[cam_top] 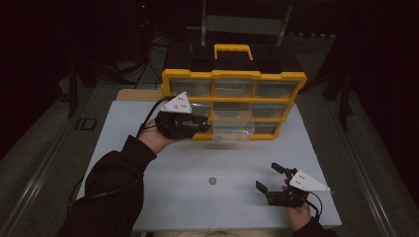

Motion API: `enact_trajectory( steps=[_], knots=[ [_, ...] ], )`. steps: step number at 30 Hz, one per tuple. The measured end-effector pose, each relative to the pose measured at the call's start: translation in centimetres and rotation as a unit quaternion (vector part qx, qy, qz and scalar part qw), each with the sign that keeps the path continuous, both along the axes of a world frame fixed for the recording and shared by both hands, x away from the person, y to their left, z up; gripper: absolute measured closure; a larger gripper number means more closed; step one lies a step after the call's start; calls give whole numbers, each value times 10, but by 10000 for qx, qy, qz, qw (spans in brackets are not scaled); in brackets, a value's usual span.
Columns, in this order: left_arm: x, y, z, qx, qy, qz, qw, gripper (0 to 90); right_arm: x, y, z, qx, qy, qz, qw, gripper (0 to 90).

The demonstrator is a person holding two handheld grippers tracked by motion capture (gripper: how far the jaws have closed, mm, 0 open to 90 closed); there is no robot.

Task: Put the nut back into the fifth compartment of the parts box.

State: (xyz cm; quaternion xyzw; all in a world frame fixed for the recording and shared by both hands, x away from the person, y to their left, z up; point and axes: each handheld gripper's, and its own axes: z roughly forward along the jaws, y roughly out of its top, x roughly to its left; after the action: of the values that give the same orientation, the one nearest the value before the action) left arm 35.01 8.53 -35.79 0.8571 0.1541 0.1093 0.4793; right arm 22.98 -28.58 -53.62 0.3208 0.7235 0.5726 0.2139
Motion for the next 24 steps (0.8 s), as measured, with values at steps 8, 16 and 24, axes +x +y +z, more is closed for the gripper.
enact_trajectory(
  steps=[8, 16, 24],
  knots=[
    [5, -18, 7, -34, -12, 199, 9998, 688, 0, 0, 0, 6, 2, 3, 10000, 107],
    [9, -37, 7, -126, 78, 372, 9992, 688, 0, 0, 0, 8, 3, 5, 10000, 107],
    [13, -60, 4, -114, 160, 630, 9978, 688, 0, 1, -1, -2, 1, 6, 10000, 107]
  ],
)
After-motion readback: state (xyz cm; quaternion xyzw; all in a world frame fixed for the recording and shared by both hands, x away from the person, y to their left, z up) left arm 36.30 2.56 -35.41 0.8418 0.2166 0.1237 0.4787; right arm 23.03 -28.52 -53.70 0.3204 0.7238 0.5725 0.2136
